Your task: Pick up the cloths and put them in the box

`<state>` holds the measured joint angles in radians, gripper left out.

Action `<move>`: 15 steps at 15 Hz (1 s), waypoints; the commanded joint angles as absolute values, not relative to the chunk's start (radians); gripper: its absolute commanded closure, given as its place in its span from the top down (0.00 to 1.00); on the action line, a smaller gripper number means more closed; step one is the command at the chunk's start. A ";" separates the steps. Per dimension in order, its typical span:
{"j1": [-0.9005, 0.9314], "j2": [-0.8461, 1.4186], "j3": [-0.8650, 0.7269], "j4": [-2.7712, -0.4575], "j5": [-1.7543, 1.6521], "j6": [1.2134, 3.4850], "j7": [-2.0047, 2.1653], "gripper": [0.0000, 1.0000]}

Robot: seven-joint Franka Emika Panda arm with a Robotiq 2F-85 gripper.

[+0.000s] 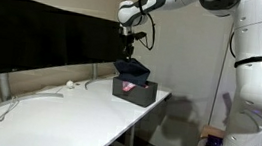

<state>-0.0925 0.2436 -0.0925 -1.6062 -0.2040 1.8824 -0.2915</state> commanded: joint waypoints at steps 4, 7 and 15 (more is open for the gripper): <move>-0.130 0.246 -0.108 -1.664 -0.236 1.912 -0.350 0.04; -0.126 0.242 -0.104 -1.691 -0.244 1.915 -0.353 0.04; -0.115 0.223 -0.096 -1.768 -0.285 1.971 -0.334 0.05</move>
